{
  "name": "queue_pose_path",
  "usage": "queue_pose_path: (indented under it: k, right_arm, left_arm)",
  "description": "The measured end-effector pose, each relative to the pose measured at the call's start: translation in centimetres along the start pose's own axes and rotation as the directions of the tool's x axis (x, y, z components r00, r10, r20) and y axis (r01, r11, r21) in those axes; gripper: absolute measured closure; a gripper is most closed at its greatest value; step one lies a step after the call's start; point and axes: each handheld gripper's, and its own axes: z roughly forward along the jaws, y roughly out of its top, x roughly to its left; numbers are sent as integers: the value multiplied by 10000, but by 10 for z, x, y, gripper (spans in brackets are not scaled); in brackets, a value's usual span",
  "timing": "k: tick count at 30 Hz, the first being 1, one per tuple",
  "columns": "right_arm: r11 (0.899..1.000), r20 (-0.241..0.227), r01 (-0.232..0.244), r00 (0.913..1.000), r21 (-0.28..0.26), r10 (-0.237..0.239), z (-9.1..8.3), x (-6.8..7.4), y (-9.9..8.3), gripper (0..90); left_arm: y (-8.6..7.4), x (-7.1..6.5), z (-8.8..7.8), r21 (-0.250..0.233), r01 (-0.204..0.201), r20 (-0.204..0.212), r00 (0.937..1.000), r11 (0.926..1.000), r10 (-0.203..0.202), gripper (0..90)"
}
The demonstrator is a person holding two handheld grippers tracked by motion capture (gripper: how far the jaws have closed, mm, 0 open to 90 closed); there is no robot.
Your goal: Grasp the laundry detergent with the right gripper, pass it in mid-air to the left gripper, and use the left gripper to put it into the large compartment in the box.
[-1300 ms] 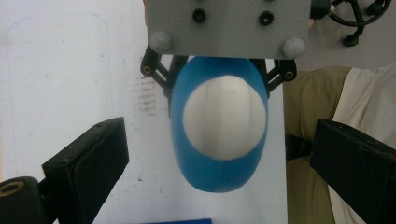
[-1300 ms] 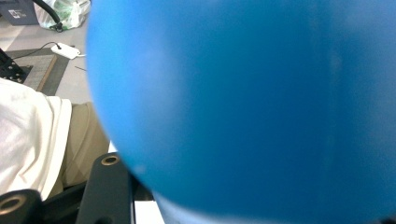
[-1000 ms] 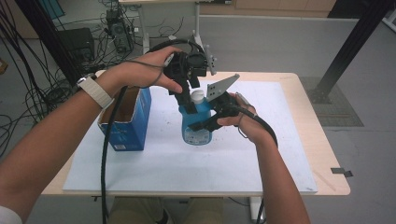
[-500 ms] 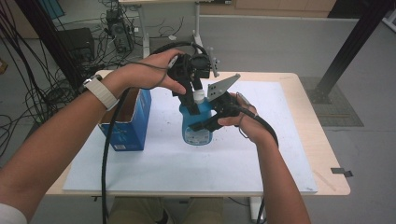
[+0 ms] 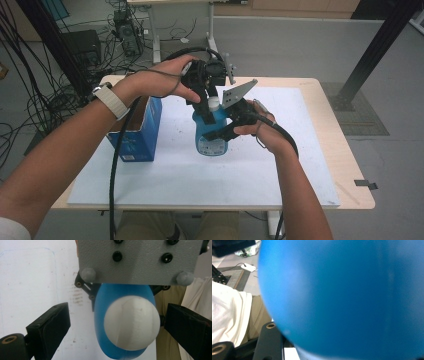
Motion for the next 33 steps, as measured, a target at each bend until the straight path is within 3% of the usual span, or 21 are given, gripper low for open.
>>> queue_pose_path:
  k: [33]
  right_arm:
    - [10000, 18, -57, 10000, -4, 57, 1, -1, 0, 432]
  left_arm:
    - [-2, 0, 2, 43, 81, -3, 10000, 10000, -81, 73]
